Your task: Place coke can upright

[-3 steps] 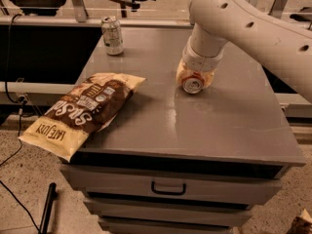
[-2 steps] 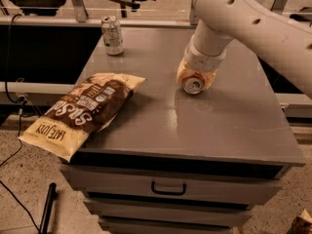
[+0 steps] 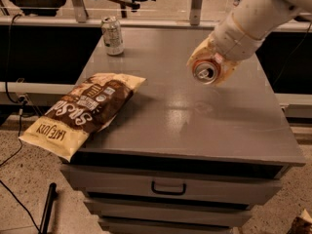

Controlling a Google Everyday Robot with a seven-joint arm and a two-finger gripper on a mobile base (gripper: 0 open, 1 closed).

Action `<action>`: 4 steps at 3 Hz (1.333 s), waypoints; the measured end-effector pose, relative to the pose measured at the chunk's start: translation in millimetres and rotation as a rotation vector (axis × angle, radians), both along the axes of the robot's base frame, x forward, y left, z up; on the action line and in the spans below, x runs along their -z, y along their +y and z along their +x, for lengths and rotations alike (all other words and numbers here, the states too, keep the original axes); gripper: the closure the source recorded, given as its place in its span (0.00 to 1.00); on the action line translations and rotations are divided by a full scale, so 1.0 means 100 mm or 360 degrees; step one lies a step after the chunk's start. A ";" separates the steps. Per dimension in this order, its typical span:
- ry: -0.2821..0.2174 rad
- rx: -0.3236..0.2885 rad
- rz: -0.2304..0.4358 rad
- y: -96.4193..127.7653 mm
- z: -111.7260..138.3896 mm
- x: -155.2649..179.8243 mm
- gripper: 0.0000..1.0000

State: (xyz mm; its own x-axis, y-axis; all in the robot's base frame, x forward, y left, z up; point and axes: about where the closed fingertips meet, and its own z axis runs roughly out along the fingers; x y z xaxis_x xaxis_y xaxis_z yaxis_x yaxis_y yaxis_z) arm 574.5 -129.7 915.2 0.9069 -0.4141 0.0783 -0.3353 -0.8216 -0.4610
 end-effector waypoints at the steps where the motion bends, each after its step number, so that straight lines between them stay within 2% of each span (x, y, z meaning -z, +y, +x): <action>1: 0.0025 0.0183 0.0131 0.01 -0.30 -0.30 1.00; 2: 0.0066 0.0453 0.0234 0.10 -0.59 -0.44 1.00; 3: 0.0066 0.0453 0.0234 0.10 -0.59 -0.44 1.00; 4: 0.0162 0.0586 0.0367 0.11 -0.53 -0.27 1.00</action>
Offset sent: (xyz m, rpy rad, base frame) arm -0.0829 0.0122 0.0556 0.2018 0.0604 -0.4251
